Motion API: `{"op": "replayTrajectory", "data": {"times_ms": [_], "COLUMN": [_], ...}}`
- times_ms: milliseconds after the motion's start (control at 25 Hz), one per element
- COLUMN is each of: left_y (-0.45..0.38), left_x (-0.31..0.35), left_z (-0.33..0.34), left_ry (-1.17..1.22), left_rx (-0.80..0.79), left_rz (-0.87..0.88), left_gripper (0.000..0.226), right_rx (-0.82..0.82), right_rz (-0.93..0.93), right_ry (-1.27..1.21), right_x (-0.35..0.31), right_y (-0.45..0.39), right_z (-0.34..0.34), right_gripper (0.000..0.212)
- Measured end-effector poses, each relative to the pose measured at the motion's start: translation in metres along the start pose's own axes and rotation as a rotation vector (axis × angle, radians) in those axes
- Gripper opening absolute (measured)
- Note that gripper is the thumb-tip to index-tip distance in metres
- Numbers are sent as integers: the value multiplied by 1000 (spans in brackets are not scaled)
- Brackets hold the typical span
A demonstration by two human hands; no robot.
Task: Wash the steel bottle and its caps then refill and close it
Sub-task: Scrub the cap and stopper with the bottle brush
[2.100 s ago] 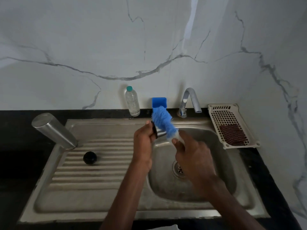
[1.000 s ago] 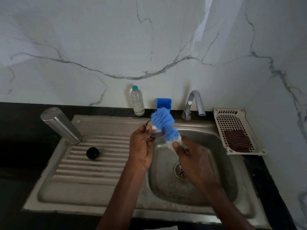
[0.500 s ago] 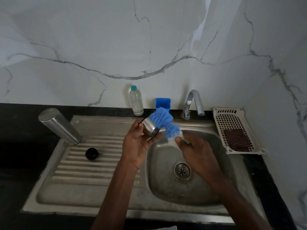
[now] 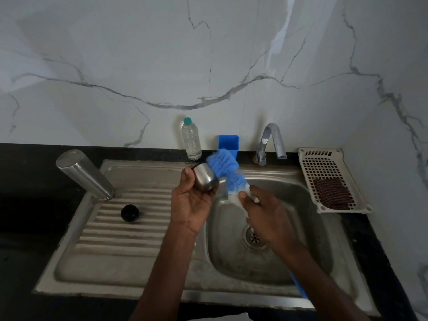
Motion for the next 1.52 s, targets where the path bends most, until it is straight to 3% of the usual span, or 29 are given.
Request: {"op": "replayTrajectory", "data": {"times_ms": [120, 240, 320, 440, 480, 600, 760, 920, 1080, 1160, 1520], "left_y": [1, 1, 1, 0, -1, 1, 3, 7, 10, 12, 17], "left_x": [6, 6, 1, -5, -4, 0, 0, 7, 5, 7, -3], "left_z": [2, 4, 5, 0, -2, -2, -4, 0, -2, -5, -1], "left_ry": [6, 3, -3, -20, -24, -53, 2, -33, -35, -47, -40], "left_rx": [-33, 24, 66, 91, 71, -9, -39, -10, -43, -79, -16], "left_rz": [-16, -57, -71, -83, -81, -74, -102, -68, -91, -64, -86], "left_gripper": [51, 63, 79, 67, 66, 80, 82, 78, 100, 95, 87], "right_rx": [3, -9, -16, -93, -92, 0, -17, -45, -73, -44, -98], "right_rz": [-26, -145, -18, 222, 196, -4, 89, -75, -5, -124, -17], "right_ry": [-96, 19, -16, -333, -317, 42, -122, 145, -65, 40, -5], "right_x": [-1, -9, 2, 18, 18, 11, 16, 4, 4, -1, 9], "right_y": [7, 19, 13, 13, 15, 15, 10, 19, 17, 21, 16], "right_z": [-2, 1, 5, 16, 18, 14, 11, 14, 4, 0, 4], "right_gripper": [16, 13, 11, 20, 21, 25, 24, 31, 24, 21, 26]}}
Point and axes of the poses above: each hand's wrist, its own y-axis away from the middle knuckle, its own z-axis out of the palm, x = y × z, the point moved 7 cm from there along -y, towards the middle knuckle, and after that the axes turned 1 degree about -y, right-handed, at the moved point
